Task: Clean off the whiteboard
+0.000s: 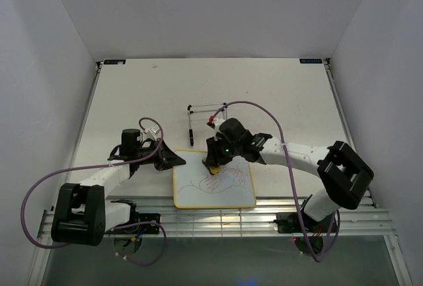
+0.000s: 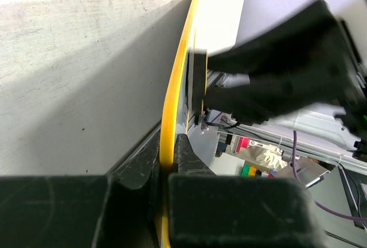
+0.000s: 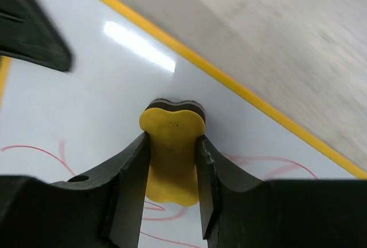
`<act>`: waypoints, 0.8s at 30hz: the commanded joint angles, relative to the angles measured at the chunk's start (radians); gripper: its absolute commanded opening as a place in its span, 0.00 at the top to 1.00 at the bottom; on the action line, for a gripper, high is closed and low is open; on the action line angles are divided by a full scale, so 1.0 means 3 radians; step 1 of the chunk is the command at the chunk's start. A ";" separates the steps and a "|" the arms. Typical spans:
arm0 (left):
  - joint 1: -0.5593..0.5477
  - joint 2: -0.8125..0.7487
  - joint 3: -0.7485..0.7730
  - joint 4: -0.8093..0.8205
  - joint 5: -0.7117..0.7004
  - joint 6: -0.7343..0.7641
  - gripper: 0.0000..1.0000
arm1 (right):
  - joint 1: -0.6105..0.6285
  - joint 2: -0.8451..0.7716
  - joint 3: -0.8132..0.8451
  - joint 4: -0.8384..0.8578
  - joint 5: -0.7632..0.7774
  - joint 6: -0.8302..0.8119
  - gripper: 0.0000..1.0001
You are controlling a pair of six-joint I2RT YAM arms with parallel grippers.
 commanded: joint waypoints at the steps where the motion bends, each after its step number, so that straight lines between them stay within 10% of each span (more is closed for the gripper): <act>1: 0.0020 -0.0107 -0.0021 -0.0014 -0.0551 -0.0048 1.00 | -0.0422 -0.0025 -0.0665 -0.0483 -0.0006 0.0032 0.75; 11: 0.0046 -0.0112 -0.0072 0.0001 -0.0521 -0.0044 1.00 | -0.1298 -0.0252 -0.1101 -0.0657 -0.0042 -0.0192 0.75; 24: 0.0046 -0.0077 -0.0077 0.0042 -0.0480 -0.0033 1.00 | -0.0455 -0.0150 -0.0422 -0.0346 -0.0481 0.0058 0.75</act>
